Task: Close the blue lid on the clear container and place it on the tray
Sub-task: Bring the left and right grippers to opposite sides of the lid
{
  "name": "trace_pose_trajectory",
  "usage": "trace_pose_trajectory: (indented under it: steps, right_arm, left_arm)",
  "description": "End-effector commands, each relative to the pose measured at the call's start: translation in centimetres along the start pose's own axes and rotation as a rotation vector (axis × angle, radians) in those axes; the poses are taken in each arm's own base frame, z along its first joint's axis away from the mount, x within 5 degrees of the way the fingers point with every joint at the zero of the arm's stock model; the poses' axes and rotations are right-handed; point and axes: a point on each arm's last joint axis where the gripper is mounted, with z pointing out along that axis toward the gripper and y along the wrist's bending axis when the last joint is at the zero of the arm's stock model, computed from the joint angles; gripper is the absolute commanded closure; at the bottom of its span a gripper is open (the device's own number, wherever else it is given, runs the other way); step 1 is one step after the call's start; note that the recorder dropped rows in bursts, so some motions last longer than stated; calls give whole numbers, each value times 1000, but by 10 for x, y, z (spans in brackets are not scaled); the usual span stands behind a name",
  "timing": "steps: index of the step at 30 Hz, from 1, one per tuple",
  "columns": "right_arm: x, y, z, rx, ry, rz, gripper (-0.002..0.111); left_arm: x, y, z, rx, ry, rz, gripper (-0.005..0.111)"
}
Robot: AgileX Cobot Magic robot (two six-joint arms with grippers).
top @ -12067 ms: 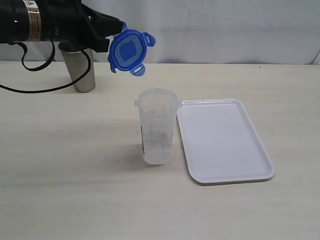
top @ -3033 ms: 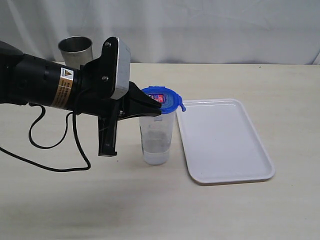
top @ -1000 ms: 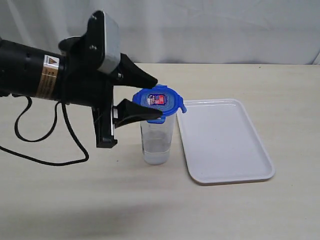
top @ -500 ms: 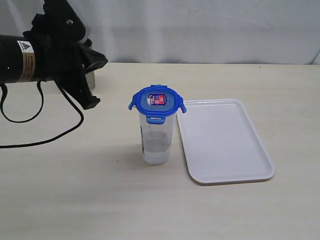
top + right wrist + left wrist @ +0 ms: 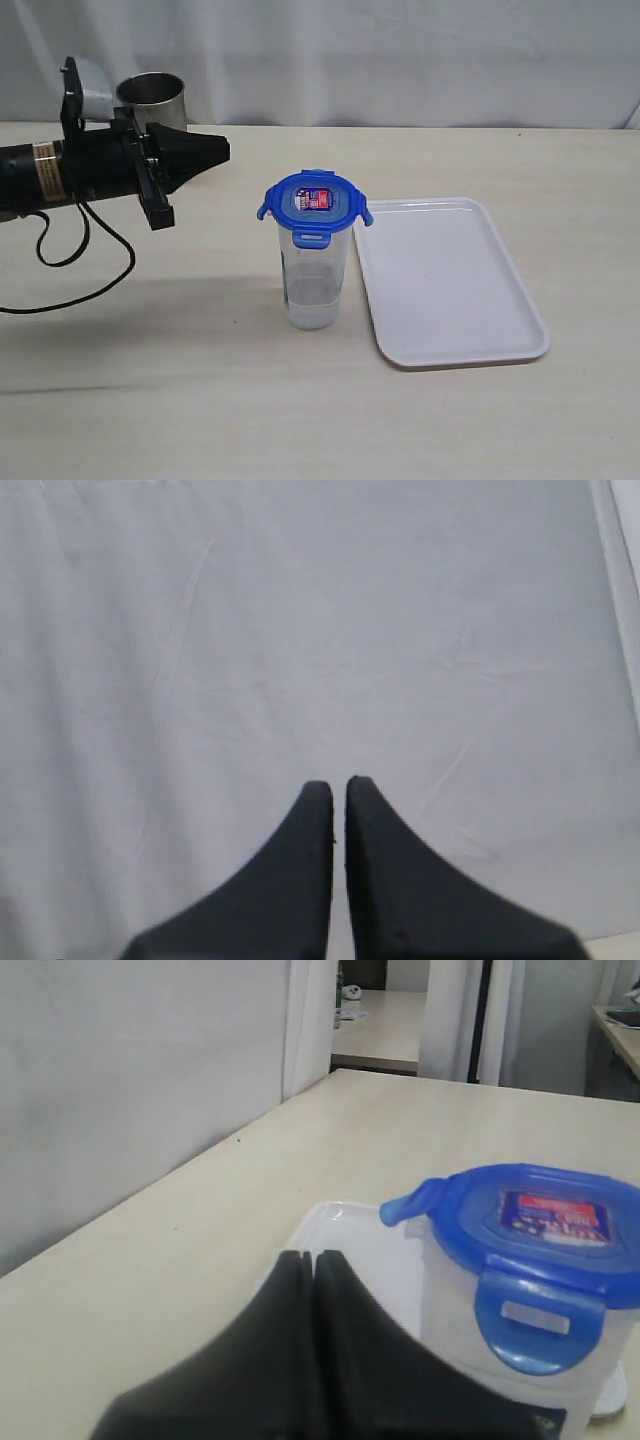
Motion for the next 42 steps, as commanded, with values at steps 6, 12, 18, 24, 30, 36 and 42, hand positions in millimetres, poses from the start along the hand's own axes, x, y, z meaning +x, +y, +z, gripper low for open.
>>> trace_pose_trajectory:
  steps: [6,12,18,24,30,36,42]
  right_arm:
    - [-25,9,31,-1,46,75,104]
    - [19,30,104,-225,502,-72,104]
    - [61,49,137,-559,702,-138,104]
    - [81,54,142,-720,777,-185,104]
    - [104,58,156,-852,781,-163,104]
    - [113,64,152,-1001,742,-126,104]
    - [116,65,146,-1061,777,-136,104]
  left_arm:
    - [14,-10,17,93,34,5,107]
    - [19,-9,18,94,42,-4,107]
    - [21,-8,18,80,63,-3,107]
    - [23,-8,18,82,64,1,107]
    - [25,-7,18,67,88,15,107]
    - [23,-4,18,44,74,15,107]
    - [21,-5,19,53,44,27,107]
